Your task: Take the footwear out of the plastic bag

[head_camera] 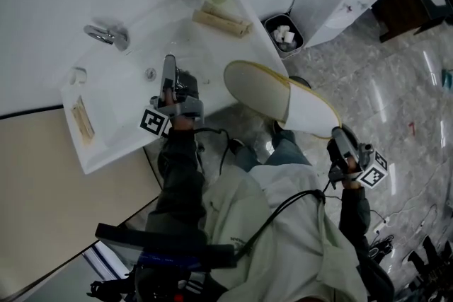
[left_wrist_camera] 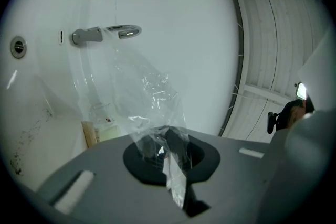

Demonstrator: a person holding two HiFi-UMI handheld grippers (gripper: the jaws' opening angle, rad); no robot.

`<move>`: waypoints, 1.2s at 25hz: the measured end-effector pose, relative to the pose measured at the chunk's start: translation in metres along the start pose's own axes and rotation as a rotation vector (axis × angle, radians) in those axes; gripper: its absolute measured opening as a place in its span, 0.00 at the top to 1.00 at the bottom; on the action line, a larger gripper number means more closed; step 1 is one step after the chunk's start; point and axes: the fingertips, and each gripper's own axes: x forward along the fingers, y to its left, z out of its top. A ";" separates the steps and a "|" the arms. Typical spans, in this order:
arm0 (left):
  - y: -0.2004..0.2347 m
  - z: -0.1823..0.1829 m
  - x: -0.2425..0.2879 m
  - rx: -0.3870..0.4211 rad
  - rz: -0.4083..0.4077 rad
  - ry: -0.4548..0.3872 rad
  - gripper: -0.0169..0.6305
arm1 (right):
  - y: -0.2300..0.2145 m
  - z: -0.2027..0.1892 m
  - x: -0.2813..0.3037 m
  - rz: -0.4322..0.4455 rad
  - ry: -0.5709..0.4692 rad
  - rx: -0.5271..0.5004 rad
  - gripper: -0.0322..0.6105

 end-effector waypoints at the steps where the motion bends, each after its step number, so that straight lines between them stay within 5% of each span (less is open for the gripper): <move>1: 0.005 0.000 0.002 -0.010 0.001 0.010 0.96 | 0.000 0.005 -0.007 -0.005 -0.008 -0.007 0.87; 11: 0.057 -0.013 0.024 -0.110 -0.003 0.101 0.96 | -0.003 0.024 -0.070 -0.093 -0.078 -0.053 0.87; 18: 0.104 -0.077 0.040 -0.138 0.064 0.336 0.96 | -0.005 0.033 -0.062 -0.084 -0.187 -0.024 0.87; 24: 0.155 -0.144 0.043 -0.016 0.255 0.584 0.96 | -0.044 0.002 0.010 -0.146 -0.216 0.124 0.87; 30: 0.168 -0.178 0.046 0.205 0.337 0.815 0.96 | -0.076 -0.045 0.081 -0.127 -0.158 0.269 0.87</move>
